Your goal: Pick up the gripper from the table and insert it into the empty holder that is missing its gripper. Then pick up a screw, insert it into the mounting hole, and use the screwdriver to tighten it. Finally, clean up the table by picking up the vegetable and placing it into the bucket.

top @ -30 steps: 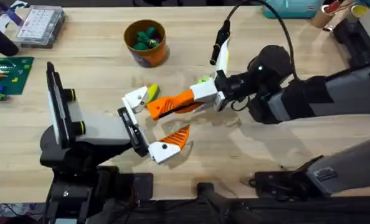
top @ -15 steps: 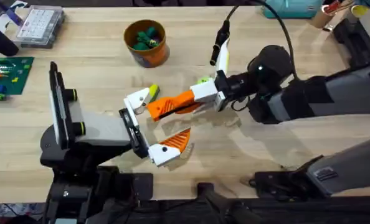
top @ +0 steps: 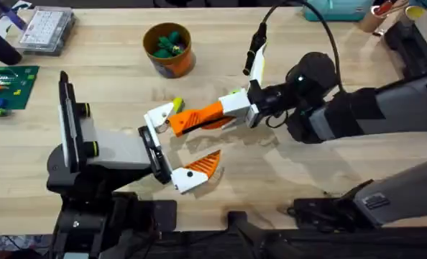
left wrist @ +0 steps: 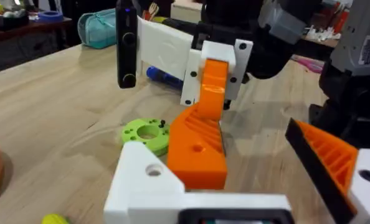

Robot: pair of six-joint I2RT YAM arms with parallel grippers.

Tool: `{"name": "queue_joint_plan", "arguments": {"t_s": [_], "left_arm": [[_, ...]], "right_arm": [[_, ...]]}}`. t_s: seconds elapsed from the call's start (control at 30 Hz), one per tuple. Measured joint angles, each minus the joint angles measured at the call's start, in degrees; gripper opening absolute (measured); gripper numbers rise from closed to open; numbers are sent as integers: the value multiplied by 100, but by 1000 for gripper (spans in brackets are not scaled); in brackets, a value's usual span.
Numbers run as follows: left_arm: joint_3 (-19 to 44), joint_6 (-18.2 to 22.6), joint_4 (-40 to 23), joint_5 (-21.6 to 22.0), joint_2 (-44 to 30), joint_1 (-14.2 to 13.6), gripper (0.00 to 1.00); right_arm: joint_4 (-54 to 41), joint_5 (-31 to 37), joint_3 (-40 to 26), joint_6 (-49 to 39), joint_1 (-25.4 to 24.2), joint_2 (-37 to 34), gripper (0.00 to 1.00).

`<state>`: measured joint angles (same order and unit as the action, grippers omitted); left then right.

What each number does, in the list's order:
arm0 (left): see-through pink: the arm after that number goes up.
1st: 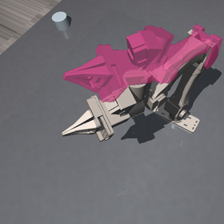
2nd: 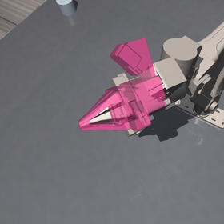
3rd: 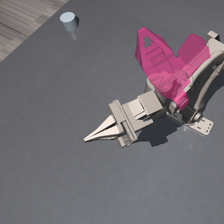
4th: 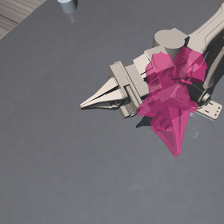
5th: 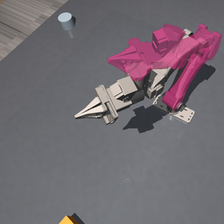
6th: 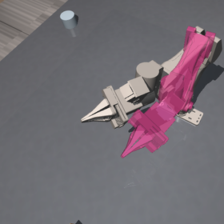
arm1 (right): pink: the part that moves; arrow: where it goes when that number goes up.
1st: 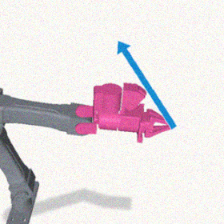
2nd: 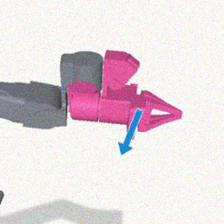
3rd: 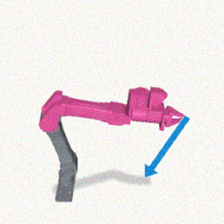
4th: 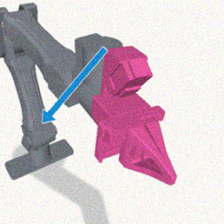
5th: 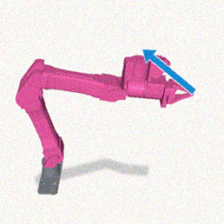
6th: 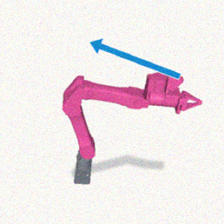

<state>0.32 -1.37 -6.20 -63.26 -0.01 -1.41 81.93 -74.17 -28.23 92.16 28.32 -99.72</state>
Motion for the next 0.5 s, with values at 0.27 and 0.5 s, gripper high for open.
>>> {"name": "queue_joint_plan", "arguments": {"t_s": [0.27, 0.5], "left_arm": [[0, 0, 0, 0, 0, 0, 986], [0, 0, 0, 0, 0, 0, 986]], "right_arm": [[0, 2, 0, 50, 0, 0, 16], [0, 30, 0, 66, 0, 0, 16]]}}
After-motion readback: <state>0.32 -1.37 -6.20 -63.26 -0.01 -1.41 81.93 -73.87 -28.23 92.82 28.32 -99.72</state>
